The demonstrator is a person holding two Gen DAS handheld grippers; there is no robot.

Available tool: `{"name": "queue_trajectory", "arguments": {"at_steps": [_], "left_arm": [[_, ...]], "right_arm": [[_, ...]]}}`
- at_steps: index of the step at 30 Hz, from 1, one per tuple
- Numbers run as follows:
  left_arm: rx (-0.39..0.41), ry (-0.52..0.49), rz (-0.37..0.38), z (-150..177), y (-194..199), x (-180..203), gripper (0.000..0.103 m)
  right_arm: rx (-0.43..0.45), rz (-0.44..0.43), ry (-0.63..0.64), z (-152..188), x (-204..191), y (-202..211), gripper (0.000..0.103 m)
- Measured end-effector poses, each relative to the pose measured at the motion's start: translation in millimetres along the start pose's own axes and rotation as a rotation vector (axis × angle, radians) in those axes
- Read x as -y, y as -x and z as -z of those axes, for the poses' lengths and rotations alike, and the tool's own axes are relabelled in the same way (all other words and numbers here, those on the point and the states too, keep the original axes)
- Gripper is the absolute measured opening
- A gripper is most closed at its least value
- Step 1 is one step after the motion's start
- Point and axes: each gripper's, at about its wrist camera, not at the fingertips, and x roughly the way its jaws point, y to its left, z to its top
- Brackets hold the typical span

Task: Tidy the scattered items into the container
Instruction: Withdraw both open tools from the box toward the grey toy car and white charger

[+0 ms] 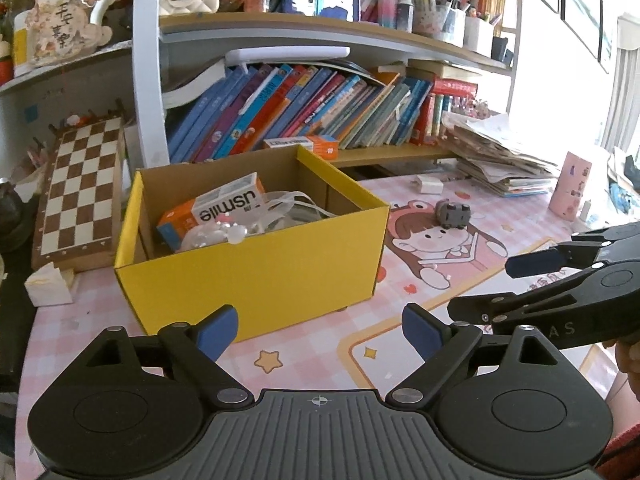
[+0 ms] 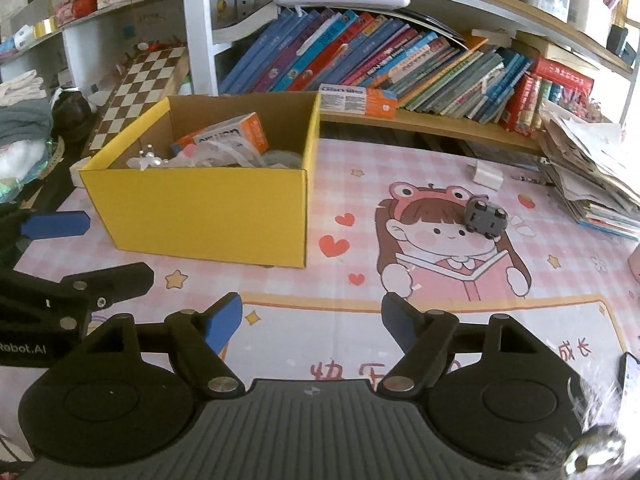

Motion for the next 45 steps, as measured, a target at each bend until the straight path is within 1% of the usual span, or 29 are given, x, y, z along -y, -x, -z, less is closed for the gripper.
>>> {"name": "queue_trajectory", "arguments": {"at_steps": [6,12,17,21,31,37,45], "left_arm": [[-0.010,-0.008,0.004,-1.7,-6.3,6.5,0.091],[-0.010,0.010,-0.030,-7.0,-10.0,14.1,0.092],[-0.016,0.007,-0.064,-9.8,-13.4,27.7,0.092],[-0.012,0.025,-0.099,-12.9,-14.5,37.5,0.092],[-0.013,0.083,-0.190,-16.8,-18.9,67.9,0.093],[-0.013,0.103,-0.229,-19.6,-24.4,90.9,0.093],[-0.032,0.088,-0.246,-24.9,-42.5,131.1,0.093]], "right_arm": [[0.000,0.012,-0.019,1.3,11.5,-1.1,0.078],[0.008,-0.006,0.005,-1.5,19.8,-5.3,0.085],[0.007,-0.035,0.020,-6.0,32.5,-8.9,0.087],[0.010,-0.061,0.050,-10.4,42.9,-10.8,0.092],[0.014,-0.137,0.121,-18.2,71.9,-14.3,0.094],[0.015,-0.172,0.144,-18.0,96.0,-15.1,0.094],[0.013,-0.196,0.133,-16.2,138.8,-18.9,0.095]]}}
